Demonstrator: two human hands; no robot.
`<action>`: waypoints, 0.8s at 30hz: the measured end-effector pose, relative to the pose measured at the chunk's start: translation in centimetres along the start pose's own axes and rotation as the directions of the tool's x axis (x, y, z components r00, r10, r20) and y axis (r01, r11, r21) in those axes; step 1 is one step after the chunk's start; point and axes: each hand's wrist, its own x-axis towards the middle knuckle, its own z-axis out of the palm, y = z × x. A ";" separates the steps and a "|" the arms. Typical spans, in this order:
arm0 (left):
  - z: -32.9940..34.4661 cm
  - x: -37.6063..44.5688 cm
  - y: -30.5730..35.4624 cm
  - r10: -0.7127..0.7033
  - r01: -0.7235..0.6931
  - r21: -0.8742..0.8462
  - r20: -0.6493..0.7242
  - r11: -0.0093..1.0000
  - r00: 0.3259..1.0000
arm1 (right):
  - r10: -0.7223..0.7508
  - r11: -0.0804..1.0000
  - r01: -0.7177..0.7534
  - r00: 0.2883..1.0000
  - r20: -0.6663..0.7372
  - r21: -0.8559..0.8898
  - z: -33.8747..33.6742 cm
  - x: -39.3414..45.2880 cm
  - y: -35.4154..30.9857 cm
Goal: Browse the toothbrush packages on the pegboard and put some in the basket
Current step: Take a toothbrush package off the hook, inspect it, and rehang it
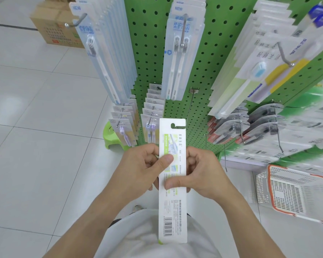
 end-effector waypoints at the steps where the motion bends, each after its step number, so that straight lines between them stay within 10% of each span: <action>1: -0.1 0.1 0.1 -0.007 0.007 0.002 0.011 1.000 1.000 | -0.016 1.000 0.016 1.000 0.009 -0.009 0.1 0.1 -0.2; 15: -1.3 3.2 3.0 0.125 -0.124 0.018 -0.211 0.992 0.969 | -0.056 0.997 0.064 0.986 0.159 -0.049 -0.5 0.3 -0.6; 24: -0.3 2.1 2.8 0.099 -0.111 -0.033 -0.254 0.993 0.962 | -0.247 0.880 0.166 0.960 -0.129 -0.444 -1.3 1.0 -0.5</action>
